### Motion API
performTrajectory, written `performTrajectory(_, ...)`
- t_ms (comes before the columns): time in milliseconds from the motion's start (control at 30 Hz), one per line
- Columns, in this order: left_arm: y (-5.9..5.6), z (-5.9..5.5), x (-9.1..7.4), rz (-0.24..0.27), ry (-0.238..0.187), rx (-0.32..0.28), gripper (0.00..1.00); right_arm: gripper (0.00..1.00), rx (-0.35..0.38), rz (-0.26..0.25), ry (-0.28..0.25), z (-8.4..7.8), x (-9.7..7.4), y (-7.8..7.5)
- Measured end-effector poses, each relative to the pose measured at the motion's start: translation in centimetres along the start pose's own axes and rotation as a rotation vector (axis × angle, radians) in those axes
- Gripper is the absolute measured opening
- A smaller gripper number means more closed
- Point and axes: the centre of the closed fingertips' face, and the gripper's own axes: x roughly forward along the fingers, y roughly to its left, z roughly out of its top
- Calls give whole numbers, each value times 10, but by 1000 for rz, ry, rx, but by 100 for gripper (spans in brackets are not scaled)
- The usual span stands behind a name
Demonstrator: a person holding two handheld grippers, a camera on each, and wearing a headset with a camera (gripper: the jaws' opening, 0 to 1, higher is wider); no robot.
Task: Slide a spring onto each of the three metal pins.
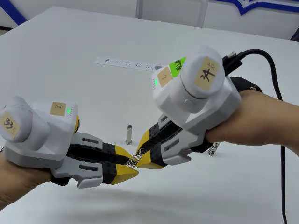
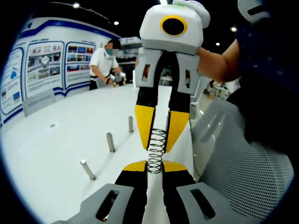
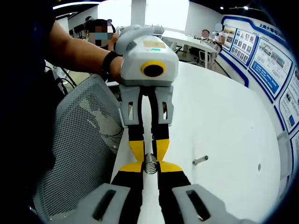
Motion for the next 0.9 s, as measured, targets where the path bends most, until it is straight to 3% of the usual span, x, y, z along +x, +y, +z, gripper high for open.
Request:
performTrajectory(367,6,0,0,24,-14,-8,12,12,-25,3,25,3,3,-5)
performTrajectory(600,11,-2,-5,50,-16,-25,20,12,-24,-6,39,2,2,-13)
performTrajectory(900,19,-7,-16,99,-28,-58,26,12,-16,-33,64,-3,-6,-35)
